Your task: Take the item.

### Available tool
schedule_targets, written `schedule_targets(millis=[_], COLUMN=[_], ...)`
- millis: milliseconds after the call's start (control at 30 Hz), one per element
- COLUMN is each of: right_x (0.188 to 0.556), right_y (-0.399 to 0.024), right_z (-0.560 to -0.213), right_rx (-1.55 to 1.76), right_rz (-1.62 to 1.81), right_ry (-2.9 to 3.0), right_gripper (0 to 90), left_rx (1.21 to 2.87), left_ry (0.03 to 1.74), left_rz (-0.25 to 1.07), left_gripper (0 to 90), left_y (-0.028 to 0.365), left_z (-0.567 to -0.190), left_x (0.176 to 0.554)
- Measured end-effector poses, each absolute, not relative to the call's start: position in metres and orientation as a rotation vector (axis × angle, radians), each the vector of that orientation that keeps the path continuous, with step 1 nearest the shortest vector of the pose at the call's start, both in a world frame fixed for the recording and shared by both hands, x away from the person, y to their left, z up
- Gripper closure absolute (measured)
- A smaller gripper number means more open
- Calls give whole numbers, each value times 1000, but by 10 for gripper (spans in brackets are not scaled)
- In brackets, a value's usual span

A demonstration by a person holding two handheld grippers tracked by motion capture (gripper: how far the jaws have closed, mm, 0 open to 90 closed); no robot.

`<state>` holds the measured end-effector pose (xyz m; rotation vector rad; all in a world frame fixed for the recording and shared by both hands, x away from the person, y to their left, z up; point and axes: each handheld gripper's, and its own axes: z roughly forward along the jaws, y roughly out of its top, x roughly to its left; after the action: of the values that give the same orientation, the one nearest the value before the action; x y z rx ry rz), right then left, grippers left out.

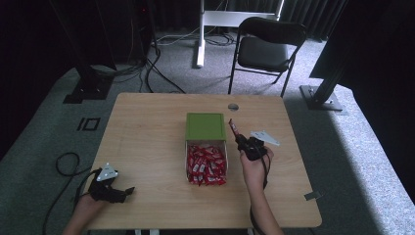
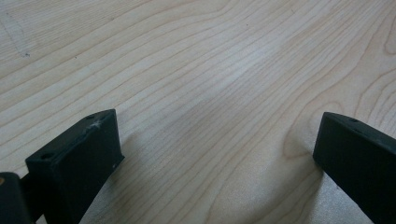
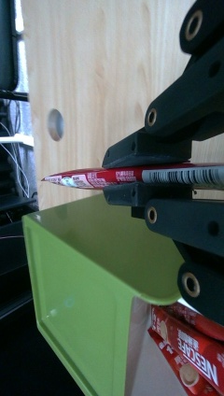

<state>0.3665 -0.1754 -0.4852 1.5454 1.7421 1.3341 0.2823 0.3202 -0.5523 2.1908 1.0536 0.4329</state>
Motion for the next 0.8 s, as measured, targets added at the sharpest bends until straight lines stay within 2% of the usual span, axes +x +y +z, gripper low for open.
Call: schedule_targets(millis=[433,800], right_x=[384,389], right_y=[-161,-153], right_z=[-538,-548], right_rx=[1683,1740], right_rz=[1215,1199], right_ry=[1829,1896], right_gripper=[813,798], left_rx=[2189,2189], left_ry=[1054,1054], left_rz=[430,431], left_gripper=[17,17], left_y=[321,320], left_z=[-552,-552], left_x=[282,282])
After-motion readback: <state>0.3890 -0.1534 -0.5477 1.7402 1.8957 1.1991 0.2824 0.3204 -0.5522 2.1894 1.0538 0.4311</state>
